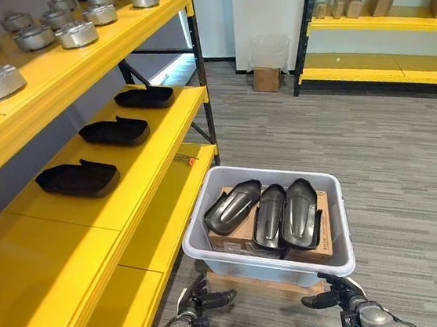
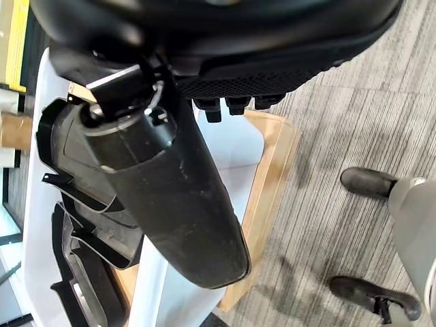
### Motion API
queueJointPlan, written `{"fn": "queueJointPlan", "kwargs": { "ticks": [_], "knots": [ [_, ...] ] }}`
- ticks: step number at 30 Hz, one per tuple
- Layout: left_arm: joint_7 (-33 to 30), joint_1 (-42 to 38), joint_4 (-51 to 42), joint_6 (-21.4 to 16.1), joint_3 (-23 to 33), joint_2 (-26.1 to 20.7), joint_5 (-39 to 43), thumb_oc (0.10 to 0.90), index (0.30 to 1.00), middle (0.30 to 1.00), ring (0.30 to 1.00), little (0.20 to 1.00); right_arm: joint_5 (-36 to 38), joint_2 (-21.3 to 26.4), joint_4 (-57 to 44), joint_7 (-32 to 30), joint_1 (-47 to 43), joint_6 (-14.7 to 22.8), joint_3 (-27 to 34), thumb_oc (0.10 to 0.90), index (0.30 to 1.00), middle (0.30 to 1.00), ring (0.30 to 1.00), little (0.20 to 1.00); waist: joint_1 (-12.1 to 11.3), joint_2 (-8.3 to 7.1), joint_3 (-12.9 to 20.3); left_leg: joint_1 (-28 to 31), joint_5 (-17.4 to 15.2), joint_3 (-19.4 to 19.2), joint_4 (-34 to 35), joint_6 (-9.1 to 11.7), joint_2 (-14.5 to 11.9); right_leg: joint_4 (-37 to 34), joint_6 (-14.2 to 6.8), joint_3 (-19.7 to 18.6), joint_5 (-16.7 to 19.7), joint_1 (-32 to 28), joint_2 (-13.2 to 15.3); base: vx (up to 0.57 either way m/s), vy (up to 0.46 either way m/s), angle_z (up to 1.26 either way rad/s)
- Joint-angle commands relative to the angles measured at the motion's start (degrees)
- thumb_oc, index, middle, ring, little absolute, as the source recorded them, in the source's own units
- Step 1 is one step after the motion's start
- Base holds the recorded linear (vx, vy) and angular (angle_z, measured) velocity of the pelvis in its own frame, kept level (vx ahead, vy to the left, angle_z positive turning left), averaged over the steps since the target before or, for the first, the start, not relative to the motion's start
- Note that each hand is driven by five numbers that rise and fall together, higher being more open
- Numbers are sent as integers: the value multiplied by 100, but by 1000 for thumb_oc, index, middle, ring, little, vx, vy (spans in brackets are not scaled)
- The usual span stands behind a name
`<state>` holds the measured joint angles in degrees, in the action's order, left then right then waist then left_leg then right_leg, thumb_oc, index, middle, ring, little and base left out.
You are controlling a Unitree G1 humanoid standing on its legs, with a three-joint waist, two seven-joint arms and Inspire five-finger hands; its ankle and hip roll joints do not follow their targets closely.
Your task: Move parts from the plastic box to the shelf.
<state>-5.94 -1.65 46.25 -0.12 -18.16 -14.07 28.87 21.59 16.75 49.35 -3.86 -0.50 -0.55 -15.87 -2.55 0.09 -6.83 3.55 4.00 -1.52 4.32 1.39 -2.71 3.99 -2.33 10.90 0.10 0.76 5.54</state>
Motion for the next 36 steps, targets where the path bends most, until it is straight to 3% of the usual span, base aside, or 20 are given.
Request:
{"fn": "queueJointPlan", "kwargs": {
  "ticks": [1, 7, 10, 11, 13, 22, 25, 29, 34, 36],
  "knots": [
    [-16, -362, -338, -376, 67, -163, -67, 900, 1000, 1000, 1000, 1000, 220, 24, -565, 60, -387, 372, 31, 900, 1000, 1000, 1000, 1000, -151, 3, 282, 42, -209, 208, -14, 179, -346, -9, -647, -354, -49, -354, 608, 55, 66, -35],
    [-28, -223, -515, -366, 205, -205, -72, 900, 1000, 1000, 1000, 1000, 127, 124, -1252, 79, -222, 418, 99, 900, 1000, 1000, 1000, 1000, -99, -48, 333, 198, -265, 110, 68, 172, -364, -140, -715, -469, 28, -348, 628, 34, 40, -19],
    [-35, -77, -919, -407, 407, -286, -86, 900, 1000, 1000, 1000, 1000, -30, 351, -2123, 115, 7, 518, 320, 900, 1000, 1000, 1000, 1000, -42, -76, 339, 214, -281, 82, 68, 203, -408, -211, -714, -482, 35, -356, 603, -3, 2, -12],
    [67, 268, -1529, -482, 681, -401, -69, 900, 1000, 1000, 1000, 1000, -180, 617, -3082, 213, 451, 684, 755, 900, 1000, 1000, 1000, 1000, 28, -91, 342, 207, -273, 63, 68, 238, -462, -274, -717, -467, 43, -364, 577, -10, -11, -20],
    [299, 872, -2214, -568, 988, -504, -99, 900, 1000, 1000, 1000, 1000, -133, 787, -3863, 420, 900, 909, 1297, 900, 1000, 1000, 1000, 1000, 70, -111, 315, 196, -284, 64, 68, 263, -511, -343, -711, -447, 36, -371, 535, 4, -9, -5],
    [579, 1805, -4027, -970, 1565, -799, -129, 900, 1000, 1000, 1000, 1000, -118, 1040, -5125, 534, 1213, 1371, 2020, 900, 1000, 1000, 1000, 1000, 13, -166, 257, 187, -338, 81, 68, 283, -546, -419, -724, -441, 29, -399, 531, 9, -5, -1],
    [540, 1452, -4530, -1244, 1607, -1167, -525, 900, 1000, 1000, 1000, 1000, -326, 1455, -5068, 506, 786, 1446, 2023, 900, 1000, 1000, 1000, 1000, -36, -215, 253, 171, -347, 116, 68, 315, -560, -441, -727, -390, 7, -437, 542, 47, -15, 5],
    [408, 1100, -4474, -1300, 1497, -1330, -801, 900, 1000, 1000, 1000, 1000, -494, 1809, -4918, 408, 430, 1420, 1978, 900, 1000, 1000, 1000, 1000, -53, -233, 247, 126, -339, 119, 68, 337, -561, -457, -741, -370, 29, -419, 549, 11, -4, 1],
    [80, 628, -4661, -1391, 1462, -1767, -1401, 900, 1000, 1000, 1000, 1000, -1007, 2785, -4718, 232, -448, 1281, 1713, 900, 1000, 1000, 1000, 1000, -115, -262, 118, -121, -260, 126, 68, 398, -599, -510, -732, -334, 97, -231, 534, 0, 0, 0],
    [-12, 496, -4665, -1385, 1420, -1830, -1454, 900, 1000, 1000, 1000, 1000, -1091, 2959, -4610, 161, -776, 1214, 1531, 900, 1000, 1000, 1000, 1000, -135, -267, 86, -203, -232, 133, 68, 414, -602, -545, -729, -326, 133, -178, 533, -3, -5, 2]
  ]
}}
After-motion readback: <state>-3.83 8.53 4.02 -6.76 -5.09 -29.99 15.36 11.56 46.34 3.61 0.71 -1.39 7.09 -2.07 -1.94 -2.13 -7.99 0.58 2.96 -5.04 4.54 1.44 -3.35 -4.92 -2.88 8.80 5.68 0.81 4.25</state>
